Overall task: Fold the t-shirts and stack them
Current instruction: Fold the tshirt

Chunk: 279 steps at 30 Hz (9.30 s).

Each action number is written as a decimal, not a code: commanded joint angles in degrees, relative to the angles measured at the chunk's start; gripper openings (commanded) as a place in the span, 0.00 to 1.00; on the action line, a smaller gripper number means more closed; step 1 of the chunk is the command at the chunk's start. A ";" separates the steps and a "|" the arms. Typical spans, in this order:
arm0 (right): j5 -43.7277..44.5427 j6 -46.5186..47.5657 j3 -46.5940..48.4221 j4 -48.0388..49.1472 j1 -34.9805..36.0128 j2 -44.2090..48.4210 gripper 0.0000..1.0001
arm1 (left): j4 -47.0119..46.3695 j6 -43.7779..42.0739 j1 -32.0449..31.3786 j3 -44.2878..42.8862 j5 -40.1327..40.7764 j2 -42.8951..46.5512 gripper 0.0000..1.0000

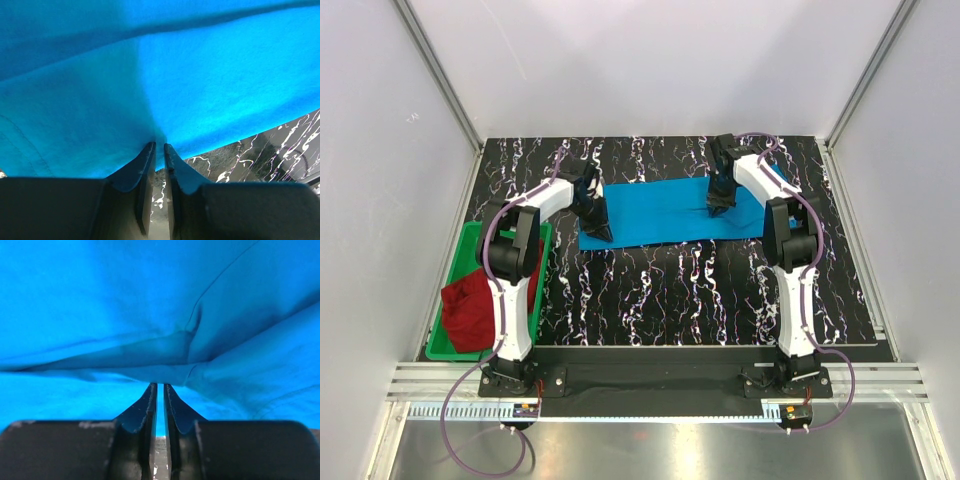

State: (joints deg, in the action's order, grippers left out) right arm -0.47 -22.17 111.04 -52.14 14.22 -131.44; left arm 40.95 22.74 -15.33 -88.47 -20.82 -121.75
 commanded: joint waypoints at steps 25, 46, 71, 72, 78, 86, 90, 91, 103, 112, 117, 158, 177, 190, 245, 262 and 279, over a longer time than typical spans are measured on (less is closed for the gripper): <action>2.76 2.32 10.29 -4.29 -4.63 1.51 0.36 | 0.54 -1.83 0.74 3.47 3.24 0.99 0.18; -22.13 -11.58 -23.77 18.30 -27.58 18.50 0.54 | -27.20 7.48 -12.24 3.48 -14.95 7.24 0.40; -17.54 -12.18 -37.98 20.49 -30.92 17.60 0.30 | -31.44 18.20 -18.68 -4.80 -12.56 -1.39 0.54; -18.59 -13.50 -39.40 20.93 -30.92 18.92 0.30 | -33.98 18.91 -19.12 -4.26 -13.01 -0.51 0.55; -17.47 -12.03 -38.46 18.05 -30.92 25.44 0.38 | -43.73 26.47 -22.71 -8.64 -16.71 -4.62 0.56; -15.43 -5.70 -28.97 14.52 -31.09 22.64 0.60 | -54.57 36.14 -26.59 -10.32 -13.29 -10.69 0.53; -17.90 -5.33 -27.90 15.05 -31.53 20.08 0.62 | -55.01 38.16 -28.35 -11.29 -11.09 -12.54 0.52; -18.25 -5.60 -27.81 15.75 -31.79 19.91 0.62 | -55.19 39.30 -28.52 -11.12 -9.87 -12.80 0.52; -19.66 -5.51 -26.41 16.10 -32.50 18.15 0.63 | -50.27 41.68 -29.23 -17.43 -3.79 -18.34 0.49; -20.62 -6.13 -25.62 16.46 -32.67 17.09 0.62 | -44.29 39.66 -29.49 -17.44 0.16 -16.94 0.49; -20.54 -5.78 -25.70 16.28 -32.76 17.00 0.63 | -43.59 39.83 -29.76 -18.93 0.78 -17.81 0.50; -23.26 -10.26 -29.57 21.46 -33.03 13.93 0.37 | -54.40 50.91 -27.47 -22.01 -6.43 -20.10 0.07; -27.92 -14.91 -23.16 24.45 -32.94 12.00 0.03 | -56.50 51.70 -25.10 -24.38 -7.04 -22.91 0.09; -37.14 -23.17 -10.59 38.85 -29.34 0.31 0.35 | -50.27 45.91 -19.65 -31.68 -5.64 -26.61 0.42; 22.81 0.47 17.54 -9.64 -4.83 -1.02 1.00 | 1.59 -8.41 -11.92 17.55 6.15 47.14 0.51; 3.72 -1.56 11.83 -0.42 18.12 -4.53 0.88 | -0.70 -8.68 -8.22 20.79 -0.19 49.85 0.50; 3.55 -3.74 -31.73 3.54 18.48 14.86 0.90 | -2.98 -6.83 -7.26 21.85 -4.23 48.54 0.50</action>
State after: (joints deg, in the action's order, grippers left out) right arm 4.03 -22.31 89.82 -42.44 32.51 -120.79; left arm 40.58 15.53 -22.92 -66.15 -22.87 -72.93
